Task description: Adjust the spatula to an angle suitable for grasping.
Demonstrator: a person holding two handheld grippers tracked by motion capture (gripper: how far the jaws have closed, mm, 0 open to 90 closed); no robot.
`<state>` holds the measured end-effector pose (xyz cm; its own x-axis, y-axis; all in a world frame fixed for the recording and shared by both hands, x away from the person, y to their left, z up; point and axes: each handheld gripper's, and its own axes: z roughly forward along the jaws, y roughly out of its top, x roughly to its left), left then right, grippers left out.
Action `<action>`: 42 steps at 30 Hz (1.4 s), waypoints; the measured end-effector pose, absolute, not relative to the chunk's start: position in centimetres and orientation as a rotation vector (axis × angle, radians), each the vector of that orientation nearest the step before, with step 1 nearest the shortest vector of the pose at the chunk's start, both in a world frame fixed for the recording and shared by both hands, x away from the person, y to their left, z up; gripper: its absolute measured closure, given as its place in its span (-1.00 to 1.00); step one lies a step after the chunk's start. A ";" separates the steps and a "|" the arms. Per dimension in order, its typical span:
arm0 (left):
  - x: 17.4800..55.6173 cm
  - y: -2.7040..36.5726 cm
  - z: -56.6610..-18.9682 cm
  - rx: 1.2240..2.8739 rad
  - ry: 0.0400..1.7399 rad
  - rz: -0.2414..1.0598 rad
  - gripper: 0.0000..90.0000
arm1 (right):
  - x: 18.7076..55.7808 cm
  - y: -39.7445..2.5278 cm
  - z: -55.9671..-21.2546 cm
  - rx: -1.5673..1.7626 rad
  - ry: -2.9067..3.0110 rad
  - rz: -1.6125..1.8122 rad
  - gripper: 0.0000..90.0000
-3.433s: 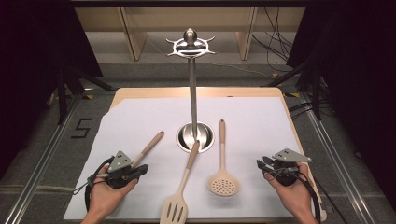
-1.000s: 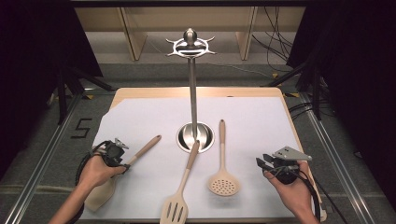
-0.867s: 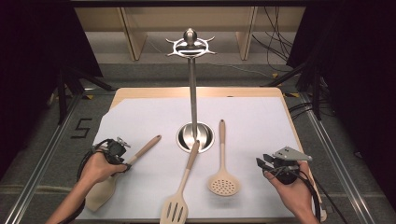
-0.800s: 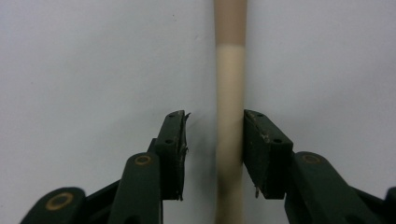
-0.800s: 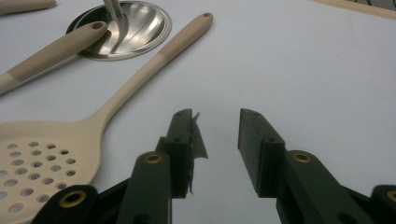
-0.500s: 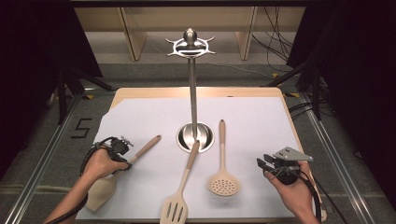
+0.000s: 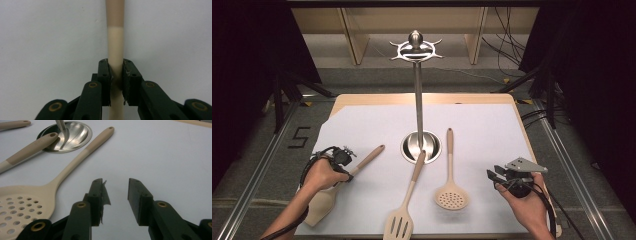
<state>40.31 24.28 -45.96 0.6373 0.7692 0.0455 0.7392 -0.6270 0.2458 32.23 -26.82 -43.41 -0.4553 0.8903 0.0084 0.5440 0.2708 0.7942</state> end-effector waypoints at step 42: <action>35.4 25.1 -38.7 2.125 1.117 0.531 0.74 | 32.3 -26.9 -43.4 1.284 2.101 1.034 0.46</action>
